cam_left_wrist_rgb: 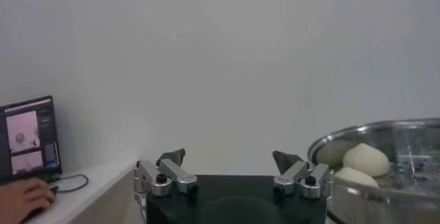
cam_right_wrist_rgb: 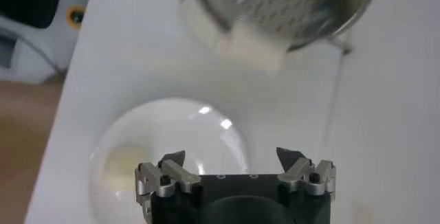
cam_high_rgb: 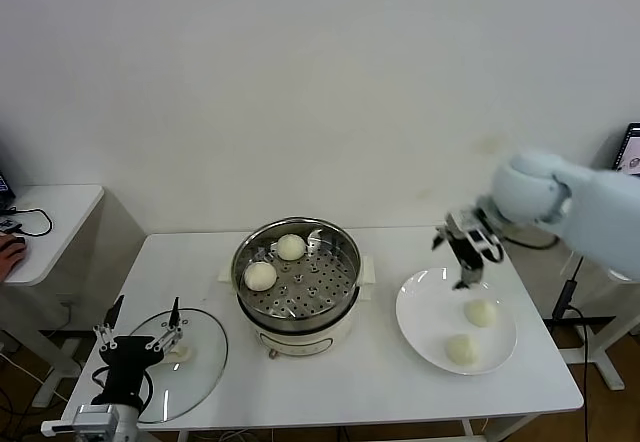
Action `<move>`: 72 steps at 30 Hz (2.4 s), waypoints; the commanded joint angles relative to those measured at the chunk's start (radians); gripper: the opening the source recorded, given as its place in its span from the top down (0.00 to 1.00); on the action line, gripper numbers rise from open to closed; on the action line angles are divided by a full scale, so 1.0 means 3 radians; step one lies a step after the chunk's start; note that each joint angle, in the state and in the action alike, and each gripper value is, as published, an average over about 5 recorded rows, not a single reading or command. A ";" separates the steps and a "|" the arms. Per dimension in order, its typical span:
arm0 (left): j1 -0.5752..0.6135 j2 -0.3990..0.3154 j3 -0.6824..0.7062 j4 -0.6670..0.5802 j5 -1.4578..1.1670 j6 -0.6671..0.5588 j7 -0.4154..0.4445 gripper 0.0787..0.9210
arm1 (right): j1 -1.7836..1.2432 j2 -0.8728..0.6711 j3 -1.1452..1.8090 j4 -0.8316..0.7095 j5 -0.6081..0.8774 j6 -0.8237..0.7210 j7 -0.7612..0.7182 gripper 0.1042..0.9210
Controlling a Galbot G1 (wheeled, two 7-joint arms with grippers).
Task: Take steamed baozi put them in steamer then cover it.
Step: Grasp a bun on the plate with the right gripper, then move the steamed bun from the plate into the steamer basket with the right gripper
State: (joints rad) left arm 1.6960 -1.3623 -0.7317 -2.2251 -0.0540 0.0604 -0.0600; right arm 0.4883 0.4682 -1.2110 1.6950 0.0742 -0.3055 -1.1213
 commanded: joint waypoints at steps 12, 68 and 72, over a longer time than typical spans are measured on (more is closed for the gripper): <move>0.0021 -0.0022 -0.0015 0.0053 0.0041 -0.0006 0.0021 0.12 | -0.2012 -0.0312 0.1272 -0.0047 -0.0704 0.0143 0.0068 0.12; 0.0021 -0.0035 -0.0035 0.0050 0.0041 -0.0020 0.0019 0.12 | -0.1009 0.0172 0.1515 -0.0693 -0.0205 0.0015 -0.0081 0.38; 0.0018 -0.0026 -0.0028 0.0035 0.0037 -0.0022 0.0019 0.12 | -0.0432 0.0327 0.1305 -0.0740 -0.0010 -0.0013 -0.0110 0.38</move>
State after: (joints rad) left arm 1.7011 -1.3705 -0.7403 -2.2131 -0.0429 0.0543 -0.0546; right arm 0.1226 0.5397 -0.7854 1.4812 -0.0123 -0.3093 -1.1346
